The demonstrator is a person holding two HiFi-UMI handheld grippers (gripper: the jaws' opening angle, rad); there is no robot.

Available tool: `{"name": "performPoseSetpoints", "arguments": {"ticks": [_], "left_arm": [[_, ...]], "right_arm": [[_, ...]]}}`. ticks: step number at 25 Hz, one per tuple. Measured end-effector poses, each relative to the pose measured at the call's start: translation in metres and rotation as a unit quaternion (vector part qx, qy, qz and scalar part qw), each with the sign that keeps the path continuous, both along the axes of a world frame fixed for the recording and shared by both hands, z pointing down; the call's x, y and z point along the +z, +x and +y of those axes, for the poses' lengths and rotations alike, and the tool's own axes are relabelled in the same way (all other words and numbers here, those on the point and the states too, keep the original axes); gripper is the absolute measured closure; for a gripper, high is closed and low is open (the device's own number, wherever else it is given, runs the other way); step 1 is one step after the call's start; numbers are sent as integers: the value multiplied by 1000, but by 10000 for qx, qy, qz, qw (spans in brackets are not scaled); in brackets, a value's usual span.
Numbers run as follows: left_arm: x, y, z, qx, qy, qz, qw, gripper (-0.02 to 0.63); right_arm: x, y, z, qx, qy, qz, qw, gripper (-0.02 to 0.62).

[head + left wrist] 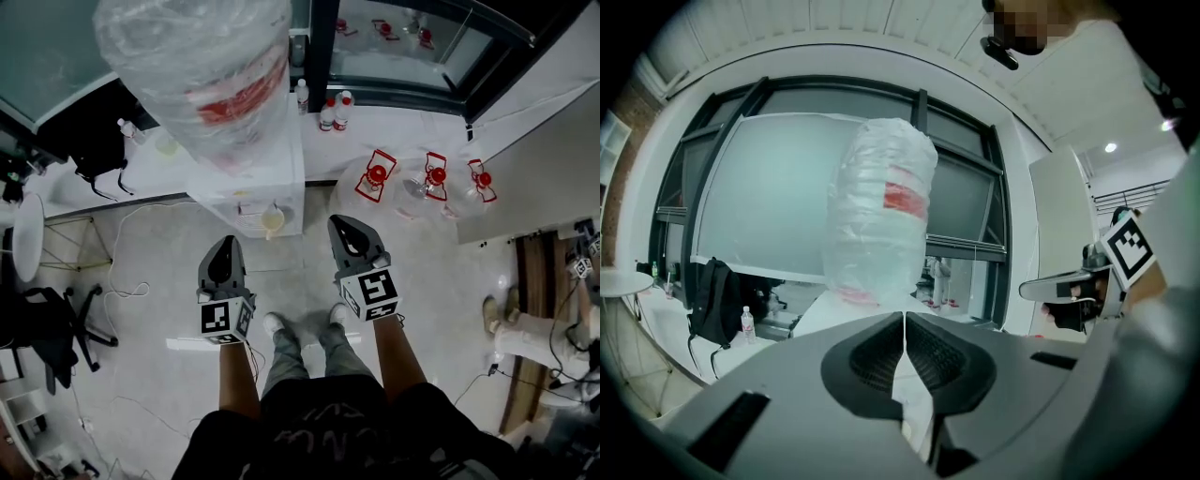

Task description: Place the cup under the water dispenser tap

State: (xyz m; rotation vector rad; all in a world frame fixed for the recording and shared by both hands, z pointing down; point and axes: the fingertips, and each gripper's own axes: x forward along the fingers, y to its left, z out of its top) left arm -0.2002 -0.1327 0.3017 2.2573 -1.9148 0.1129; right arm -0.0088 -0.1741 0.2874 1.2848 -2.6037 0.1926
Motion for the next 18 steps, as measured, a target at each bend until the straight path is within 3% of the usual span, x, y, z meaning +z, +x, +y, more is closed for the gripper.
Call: {"name": "performPoseSetpoints", "arguments": {"ticks": [18], "left_arm": [[-88,-16,7,-174,363,-188,9990,586]], "right_arm": [[-85,20,-3,229,522,-215,9981,583]]}}
